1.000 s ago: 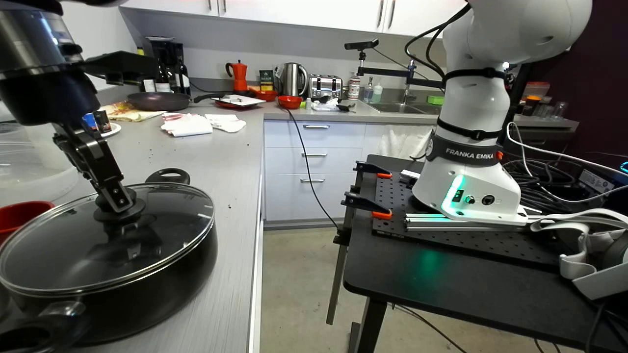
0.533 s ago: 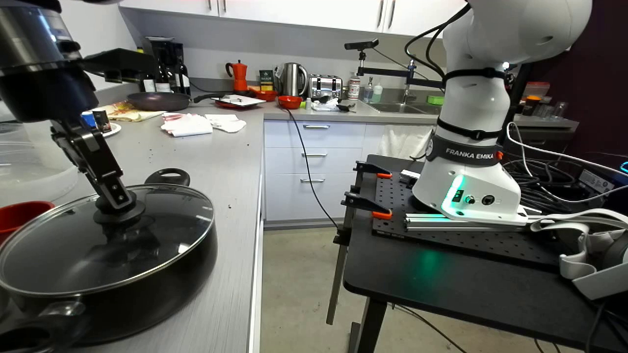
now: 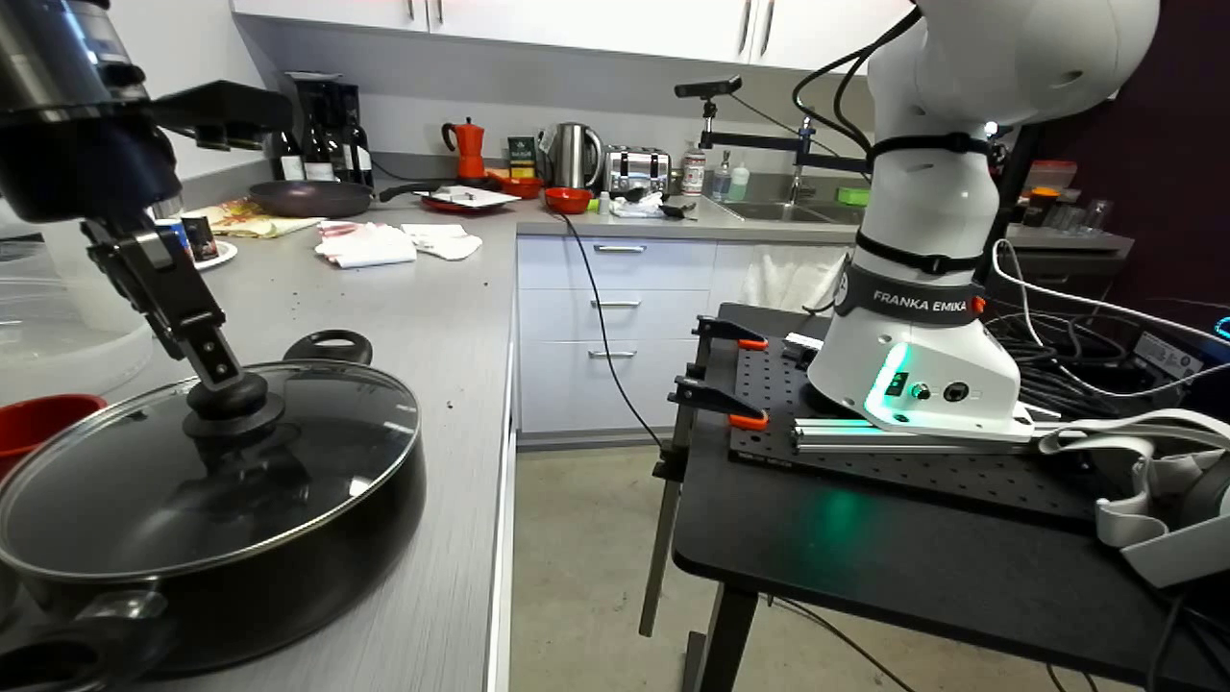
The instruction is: Put the lid on the pot
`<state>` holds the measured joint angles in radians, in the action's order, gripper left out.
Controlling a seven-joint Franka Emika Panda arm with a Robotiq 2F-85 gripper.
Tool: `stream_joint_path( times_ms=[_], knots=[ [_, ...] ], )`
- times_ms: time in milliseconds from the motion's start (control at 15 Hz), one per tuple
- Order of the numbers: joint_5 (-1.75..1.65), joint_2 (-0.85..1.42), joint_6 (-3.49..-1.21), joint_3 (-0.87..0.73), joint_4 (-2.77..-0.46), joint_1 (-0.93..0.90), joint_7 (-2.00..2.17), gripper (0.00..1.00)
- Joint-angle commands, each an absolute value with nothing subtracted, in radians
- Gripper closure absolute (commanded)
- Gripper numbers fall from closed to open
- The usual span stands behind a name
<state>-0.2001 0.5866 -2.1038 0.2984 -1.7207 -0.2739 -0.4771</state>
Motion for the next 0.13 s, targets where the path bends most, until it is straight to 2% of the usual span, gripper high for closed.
stream_joint_path(
  times_ms=[0, 67],
  knots=[
    [-0.198, 0.588, -2.101, 0.294, -1.715, -0.278, -0.478, 0.0],
    [-0.199, 0.588, -2.101, 0.293, -1.714, -0.278, -0.478, 0.0]
  ],
)
